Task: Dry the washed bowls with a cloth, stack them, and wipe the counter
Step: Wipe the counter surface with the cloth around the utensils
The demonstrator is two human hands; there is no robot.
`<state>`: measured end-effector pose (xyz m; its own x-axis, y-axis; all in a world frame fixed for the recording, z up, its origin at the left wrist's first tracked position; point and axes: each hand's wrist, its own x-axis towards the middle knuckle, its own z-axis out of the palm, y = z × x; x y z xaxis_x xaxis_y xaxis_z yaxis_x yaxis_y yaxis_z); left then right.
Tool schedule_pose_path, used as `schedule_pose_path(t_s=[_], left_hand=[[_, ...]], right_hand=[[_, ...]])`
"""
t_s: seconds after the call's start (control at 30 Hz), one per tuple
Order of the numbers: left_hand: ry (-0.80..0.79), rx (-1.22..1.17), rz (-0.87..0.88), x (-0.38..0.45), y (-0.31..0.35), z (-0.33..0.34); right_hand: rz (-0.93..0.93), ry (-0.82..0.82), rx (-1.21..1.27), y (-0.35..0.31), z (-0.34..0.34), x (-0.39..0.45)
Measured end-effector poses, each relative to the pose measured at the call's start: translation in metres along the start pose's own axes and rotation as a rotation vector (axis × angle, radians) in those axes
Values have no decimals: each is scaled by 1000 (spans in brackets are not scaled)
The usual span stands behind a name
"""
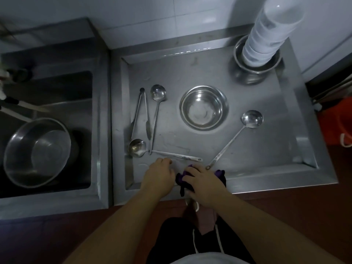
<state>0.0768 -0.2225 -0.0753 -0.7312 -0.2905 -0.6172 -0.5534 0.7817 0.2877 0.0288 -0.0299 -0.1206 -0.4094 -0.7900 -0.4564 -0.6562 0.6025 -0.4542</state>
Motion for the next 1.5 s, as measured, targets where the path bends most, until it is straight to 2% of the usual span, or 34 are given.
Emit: schedule_pose_path(t_s=[0.07, 0.2, 0.43, 0.7, 0.97, 1.23, 1.5], left_hand=[[-12, -4, 14, 5, 7, 2], [-18, 3, 63, 17, 31, 4], [-58, 19, 185, 60, 111, 22], [-83, 100, 165, 104, 191, 64], [-71, 180, 82, 114, 205, 76], [-65, 143, 46, 108, 198, 61], [19, 88, -31, 86, 145, 33]], right_hand=[[-2, 4, 7, 7, 1, -10], [28, 109, 25, 27, -1, -36], [162, 236, 79, 79, -3, -77], [253, 342, 108, 139, -3, -104], [180, 345, 143, 154, -5, -110], [160, 360, 154, 160, -4, -110], [177, 318, 196, 159, -8, -104]])
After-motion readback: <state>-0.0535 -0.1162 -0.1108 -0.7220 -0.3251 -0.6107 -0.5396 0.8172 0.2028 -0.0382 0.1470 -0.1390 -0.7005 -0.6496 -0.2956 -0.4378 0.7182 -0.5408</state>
